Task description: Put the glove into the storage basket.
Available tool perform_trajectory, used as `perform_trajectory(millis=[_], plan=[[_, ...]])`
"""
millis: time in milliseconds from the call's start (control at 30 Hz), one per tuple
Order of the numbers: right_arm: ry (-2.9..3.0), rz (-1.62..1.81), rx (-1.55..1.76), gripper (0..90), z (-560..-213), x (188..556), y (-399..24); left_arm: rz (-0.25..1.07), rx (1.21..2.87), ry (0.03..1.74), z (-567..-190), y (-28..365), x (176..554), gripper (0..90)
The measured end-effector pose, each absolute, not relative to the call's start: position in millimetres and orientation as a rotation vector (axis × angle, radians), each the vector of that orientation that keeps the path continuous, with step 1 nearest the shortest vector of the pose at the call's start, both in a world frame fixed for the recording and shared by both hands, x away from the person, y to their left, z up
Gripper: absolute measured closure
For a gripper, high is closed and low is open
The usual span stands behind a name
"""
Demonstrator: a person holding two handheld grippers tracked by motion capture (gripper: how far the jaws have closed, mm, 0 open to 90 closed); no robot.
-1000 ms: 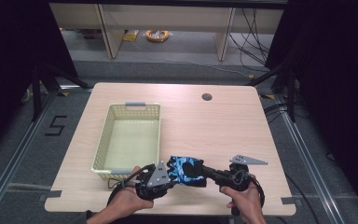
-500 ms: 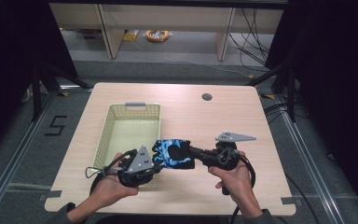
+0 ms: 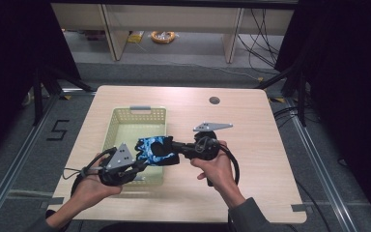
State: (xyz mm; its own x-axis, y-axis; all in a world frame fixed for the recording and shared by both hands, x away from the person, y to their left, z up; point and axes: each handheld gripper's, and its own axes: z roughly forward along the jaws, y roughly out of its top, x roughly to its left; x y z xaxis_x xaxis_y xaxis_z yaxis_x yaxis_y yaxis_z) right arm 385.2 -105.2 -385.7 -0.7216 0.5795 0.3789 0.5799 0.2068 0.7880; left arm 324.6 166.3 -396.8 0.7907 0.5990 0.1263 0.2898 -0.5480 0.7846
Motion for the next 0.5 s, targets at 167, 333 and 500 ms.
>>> perform_trajectory(millis=[167,333,500], plan=[[-2.457,-1.551,-1.156,86.9,-388.6,392.1,-86.2,0.495,2.187,0.692,-400.5,185.7,326.2,83.6],[-2.473,-1.52,-1.134,86.9,-398.3,399.7,-63.2,0.491,2.189,0.733,-409.1,203.2,329.8,83.6],[-2.486,-1.457,-1.129,86.9,-410.8,406.5,-44.0,0.483,2.225,0.773,-420.2,218.3,333.3,83.6]])
